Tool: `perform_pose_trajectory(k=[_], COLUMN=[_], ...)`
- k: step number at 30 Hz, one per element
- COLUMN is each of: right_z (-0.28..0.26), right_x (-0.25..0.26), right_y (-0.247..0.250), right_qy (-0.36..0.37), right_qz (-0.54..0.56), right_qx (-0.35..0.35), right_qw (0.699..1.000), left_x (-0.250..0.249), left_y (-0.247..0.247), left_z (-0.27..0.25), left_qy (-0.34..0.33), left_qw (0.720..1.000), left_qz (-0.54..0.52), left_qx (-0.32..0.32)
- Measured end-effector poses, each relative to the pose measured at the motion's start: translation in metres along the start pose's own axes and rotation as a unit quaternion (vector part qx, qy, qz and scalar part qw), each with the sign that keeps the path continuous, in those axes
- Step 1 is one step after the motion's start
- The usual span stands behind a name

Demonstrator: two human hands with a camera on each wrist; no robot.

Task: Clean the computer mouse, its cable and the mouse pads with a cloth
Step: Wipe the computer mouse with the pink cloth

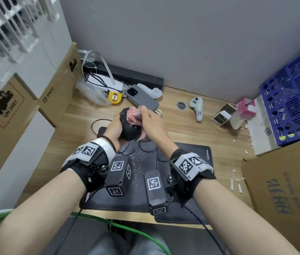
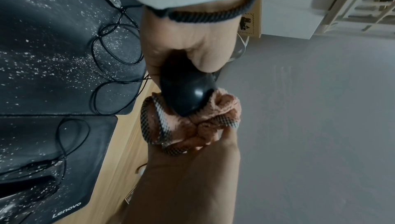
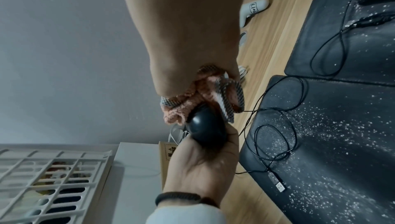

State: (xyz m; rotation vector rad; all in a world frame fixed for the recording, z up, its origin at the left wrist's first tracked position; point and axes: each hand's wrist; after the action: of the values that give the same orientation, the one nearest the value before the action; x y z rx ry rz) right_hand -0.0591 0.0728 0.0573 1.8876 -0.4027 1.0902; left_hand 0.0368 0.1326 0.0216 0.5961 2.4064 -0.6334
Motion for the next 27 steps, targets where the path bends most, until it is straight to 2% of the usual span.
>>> perform_pose_trajectory(k=[2, 6, 8, 10, 13, 17, 21, 24, 27], right_z=[-0.004, -0.015, -0.019, -0.021, -0.016, 0.002, 0.014, 0.014, 0.011], right_x=[0.0, -0.003, -0.004, -0.004, -0.002, -0.003, -0.007, -0.002, -0.001], right_y=[0.001, 0.006, 0.009, 0.011, 0.014, 0.018, 0.019, 0.019, 0.014], right_qy=[0.008, 0.098, 0.115, 0.103, 0.059, 0.028, 0.008, 0.011, 0.033], right_qz=[0.005, -0.044, -0.055, -0.058, -0.023, 0.008, 0.059, 0.086, 0.065], right_qx=[0.026, 0.03, 0.048, 0.043, 0.0, -0.033, 0.014, 0.047, 0.049], right_qw=[1.0, 0.994, 0.991, 0.992, 0.998, 0.999, 0.998, 0.995, 0.996], left_x=[0.0, 0.0, 0.001, 0.0, 0.003, 0.001, -0.008, -0.014, -0.018], left_y=[0.002, 0.008, 0.009, 0.005, 0.0, 0.0, 0.012, 0.019, 0.017], left_z=[0.008, 0.017, 0.018, 0.012, 0.004, -0.002, -0.006, -0.003, 0.0], left_qy=[0.002, 0.011, 0.023, 0.024, 0.007, -0.027, -0.037, -0.046, -0.048], left_qw=[1.0, 0.999, 1.0, 1.0, 0.998, 0.994, 0.988, 0.992, 0.993], left_qz=[0.0, -0.012, -0.009, 0.004, 0.035, 0.079, 0.133, 0.111, 0.096], left_qx=[-0.017, -0.042, -0.019, 0.004, 0.052, 0.065, 0.07, 0.046, 0.046])
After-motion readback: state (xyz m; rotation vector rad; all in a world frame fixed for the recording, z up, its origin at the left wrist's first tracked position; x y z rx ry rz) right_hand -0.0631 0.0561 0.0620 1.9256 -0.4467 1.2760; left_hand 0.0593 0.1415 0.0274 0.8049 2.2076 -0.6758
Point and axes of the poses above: each hand's wrist, its own z-axis towards the middle knuckle, its own y-axis out of the back of the hand, x = y × z, and after that the axes turned 1 degree about z, right-handed
